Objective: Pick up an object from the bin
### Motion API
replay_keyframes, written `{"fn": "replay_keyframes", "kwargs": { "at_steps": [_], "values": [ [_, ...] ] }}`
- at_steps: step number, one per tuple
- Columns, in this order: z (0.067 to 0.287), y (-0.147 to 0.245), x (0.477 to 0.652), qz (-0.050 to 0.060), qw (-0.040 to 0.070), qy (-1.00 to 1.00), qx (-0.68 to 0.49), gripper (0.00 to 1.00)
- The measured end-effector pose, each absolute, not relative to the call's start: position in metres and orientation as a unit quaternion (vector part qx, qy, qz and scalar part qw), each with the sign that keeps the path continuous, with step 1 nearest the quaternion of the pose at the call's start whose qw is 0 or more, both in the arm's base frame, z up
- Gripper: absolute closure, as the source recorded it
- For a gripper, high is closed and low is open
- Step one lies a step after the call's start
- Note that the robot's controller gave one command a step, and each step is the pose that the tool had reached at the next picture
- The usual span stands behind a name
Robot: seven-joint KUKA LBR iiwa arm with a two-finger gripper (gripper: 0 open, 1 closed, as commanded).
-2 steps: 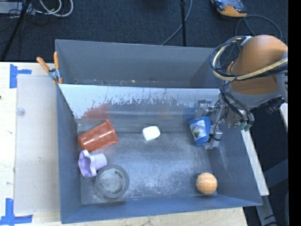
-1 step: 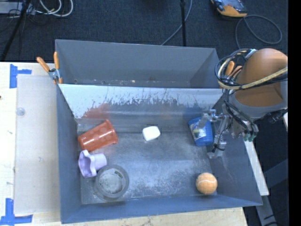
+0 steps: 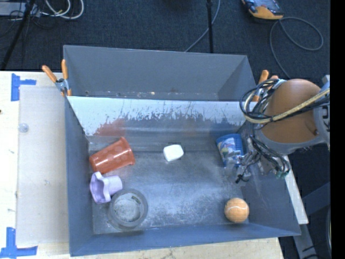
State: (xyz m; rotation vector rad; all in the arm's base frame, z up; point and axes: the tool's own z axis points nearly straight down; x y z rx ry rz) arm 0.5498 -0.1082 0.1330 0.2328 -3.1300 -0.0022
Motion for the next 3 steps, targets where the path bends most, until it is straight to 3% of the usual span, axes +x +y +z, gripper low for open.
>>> {"fn": "replay_keyframes", "kwargs": {
  "at_steps": [1,2,3],
  "values": [
    [0.133,-0.108,0.55,-0.001,0.001,-0.997,0.075,0.0],
    [0.133,-0.108,0.55,-0.001,0.001,-0.997,0.075,0.0],
    [0.118,-0.13,0.507,-0.001,0.0,-0.995,0.1,0.0]
  ]
}}
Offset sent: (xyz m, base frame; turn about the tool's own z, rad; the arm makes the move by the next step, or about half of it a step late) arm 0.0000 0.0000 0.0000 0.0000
